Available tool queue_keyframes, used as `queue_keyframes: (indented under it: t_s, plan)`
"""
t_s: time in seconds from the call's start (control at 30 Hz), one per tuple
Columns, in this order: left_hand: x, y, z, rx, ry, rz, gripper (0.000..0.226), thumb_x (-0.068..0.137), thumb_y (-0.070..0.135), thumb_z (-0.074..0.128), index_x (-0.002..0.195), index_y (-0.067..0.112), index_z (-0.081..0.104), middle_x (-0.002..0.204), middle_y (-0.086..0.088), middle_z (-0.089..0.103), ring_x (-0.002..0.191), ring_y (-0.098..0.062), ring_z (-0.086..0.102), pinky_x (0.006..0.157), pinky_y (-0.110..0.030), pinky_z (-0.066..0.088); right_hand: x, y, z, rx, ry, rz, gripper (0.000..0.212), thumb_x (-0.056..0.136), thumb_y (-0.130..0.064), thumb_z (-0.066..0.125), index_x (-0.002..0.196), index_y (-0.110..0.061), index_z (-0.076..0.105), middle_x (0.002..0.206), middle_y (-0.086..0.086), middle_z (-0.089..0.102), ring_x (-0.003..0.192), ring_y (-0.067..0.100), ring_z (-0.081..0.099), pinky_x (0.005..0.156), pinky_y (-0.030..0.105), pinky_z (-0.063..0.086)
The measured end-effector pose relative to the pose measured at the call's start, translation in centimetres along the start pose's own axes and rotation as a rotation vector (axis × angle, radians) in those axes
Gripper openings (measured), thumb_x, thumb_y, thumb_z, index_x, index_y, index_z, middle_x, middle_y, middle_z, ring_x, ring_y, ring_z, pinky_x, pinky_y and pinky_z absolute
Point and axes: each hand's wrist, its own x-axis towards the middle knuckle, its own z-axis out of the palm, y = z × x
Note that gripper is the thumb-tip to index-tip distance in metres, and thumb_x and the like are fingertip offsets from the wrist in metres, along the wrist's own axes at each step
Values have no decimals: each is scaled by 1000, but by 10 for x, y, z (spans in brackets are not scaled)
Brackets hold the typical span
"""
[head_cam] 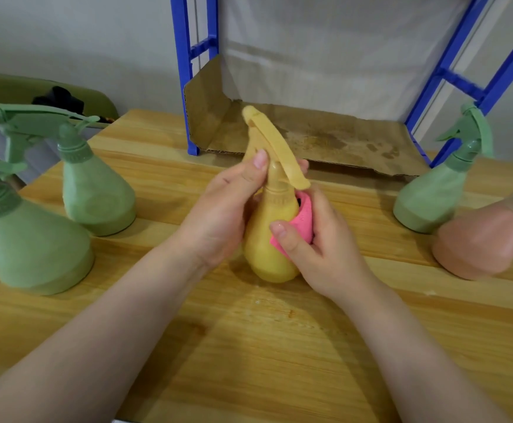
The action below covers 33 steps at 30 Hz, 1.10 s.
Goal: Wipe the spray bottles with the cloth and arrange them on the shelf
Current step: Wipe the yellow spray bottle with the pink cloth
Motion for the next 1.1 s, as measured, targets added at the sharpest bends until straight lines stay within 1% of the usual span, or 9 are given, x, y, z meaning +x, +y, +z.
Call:
queue_keyframes:
  t_s: [0.13,0.27,0.37,0.43,0.53,0.67,0.8,0.97,1.1]
  plan:
    - [-3,-5,2,17,-142,-79,39,95,38,43,99,19,77,119,0,70,112,-17,64,93,-30,52,-1,-9,0,76,8,-34,50,87,-55,57,132,-36,43,122,-9,64,112,10,63,89,39,54]
    - [-2,-7,3,43,-94,-43,40,97,36,41,103,14,74,120,-6,70,112,-20,64,97,-32,52,-1,-17,3,103,104,-4,36,85,-50,59,120,-46,47,111,-13,68,104,6,66,85,36,55]
    - [-1,-8,3,37,-59,-5,37,99,36,50,106,8,73,118,-18,68,109,-24,64,96,-34,51,-1,-19,6,56,174,15,32,88,-50,58,117,-36,53,100,-11,69,93,7,67,78,37,55]
    - [0,-8,0,97,-81,27,39,96,33,57,118,3,67,119,-28,63,109,-28,61,96,-37,50,0,-18,5,1,257,42,38,88,-52,57,114,-24,56,92,-11,67,84,8,65,70,36,53]
    - [0,-10,1,181,-136,59,39,91,12,60,129,2,58,114,-12,66,108,-19,61,91,-30,49,1,-15,1,-182,344,64,44,89,-53,58,119,-21,54,94,-13,63,82,8,61,66,29,48]
    - [-3,-15,11,116,-92,128,37,85,1,65,121,1,60,111,0,67,108,-13,62,93,-25,49,-1,-15,7,-332,396,-9,42,90,-37,63,123,-12,52,106,-2,64,93,14,61,73,31,49]
    - [-5,-18,11,103,4,235,27,83,5,68,110,8,65,114,1,70,113,-15,64,94,-25,49,-1,-19,12,-248,343,-66,46,90,-40,58,126,-12,51,108,-7,58,97,8,57,78,21,46]
    - [-2,-12,2,-61,76,217,21,87,9,66,108,11,66,111,2,72,110,-13,64,93,-28,51,0,-7,6,-202,156,6,70,89,-59,51,145,-19,39,133,-12,47,121,0,46,98,10,37]
    - [1,-4,-2,-232,202,202,27,87,21,59,112,10,64,109,2,72,110,-11,63,89,-26,52,-1,-1,5,-110,122,53,77,87,-66,44,152,-26,28,135,-16,38,121,-17,37,96,-2,28]
